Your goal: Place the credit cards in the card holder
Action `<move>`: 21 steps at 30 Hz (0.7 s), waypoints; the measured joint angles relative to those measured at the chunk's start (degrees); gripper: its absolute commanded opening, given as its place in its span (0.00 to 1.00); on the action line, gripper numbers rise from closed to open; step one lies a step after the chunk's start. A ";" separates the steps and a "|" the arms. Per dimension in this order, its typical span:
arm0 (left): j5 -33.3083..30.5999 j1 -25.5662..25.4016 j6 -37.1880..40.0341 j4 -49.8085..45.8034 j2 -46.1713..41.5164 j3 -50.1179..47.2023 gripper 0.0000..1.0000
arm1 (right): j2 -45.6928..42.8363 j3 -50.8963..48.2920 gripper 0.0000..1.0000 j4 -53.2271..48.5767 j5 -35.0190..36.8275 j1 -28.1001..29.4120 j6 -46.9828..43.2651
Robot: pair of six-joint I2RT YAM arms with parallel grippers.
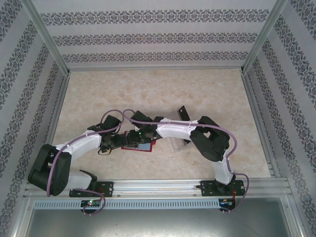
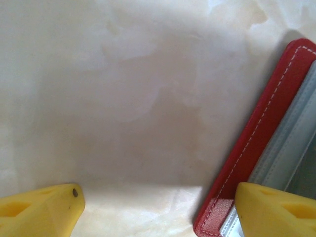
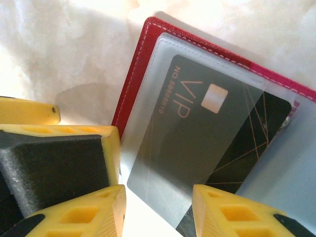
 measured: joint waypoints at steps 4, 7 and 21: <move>-0.33 -0.20 0.00 0.04 0.00 0.00 0.84 | 0.02 0.07 0.42 -0.35 0.24 0.00 -0.04; -0.31 -0.20 -0.07 0.09 0.00 0.02 0.84 | -0.26 -0.48 0.43 -0.22 0.57 0.00 -0.07; -0.28 -0.20 -0.31 0.22 0.00 0.02 0.84 | -4.52 -5.20 0.44 -0.76 1.09 -0.02 -0.09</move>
